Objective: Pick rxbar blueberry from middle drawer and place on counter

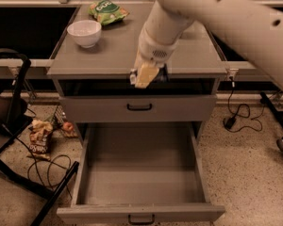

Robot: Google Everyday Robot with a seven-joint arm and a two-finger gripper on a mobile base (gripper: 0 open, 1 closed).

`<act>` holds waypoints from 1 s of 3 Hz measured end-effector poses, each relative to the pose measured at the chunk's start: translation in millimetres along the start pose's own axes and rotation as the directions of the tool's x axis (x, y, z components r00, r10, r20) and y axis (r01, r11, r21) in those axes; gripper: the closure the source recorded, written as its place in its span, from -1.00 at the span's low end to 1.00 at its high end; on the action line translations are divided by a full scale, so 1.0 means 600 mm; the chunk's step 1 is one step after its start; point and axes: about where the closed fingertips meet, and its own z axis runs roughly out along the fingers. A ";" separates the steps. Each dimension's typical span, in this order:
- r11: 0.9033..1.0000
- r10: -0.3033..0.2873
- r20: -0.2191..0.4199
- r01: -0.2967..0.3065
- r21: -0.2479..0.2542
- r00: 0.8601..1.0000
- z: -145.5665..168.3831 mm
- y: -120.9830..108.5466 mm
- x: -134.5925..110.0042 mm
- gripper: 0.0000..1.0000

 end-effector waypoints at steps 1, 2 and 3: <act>0.996 -0.046 -0.004 0.046 0.081 0.999 -0.054 -0.083 -0.023 1.00; 0.985 -0.082 0.013 0.079 0.156 0.997 -0.061 -0.153 -0.024 1.00; 0.976 -0.091 0.046 0.080 0.203 0.995 -0.038 -0.204 -0.008 1.00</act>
Offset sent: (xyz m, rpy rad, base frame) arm 0.1312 0.0077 0.0871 0.0651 -0.2986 0.0434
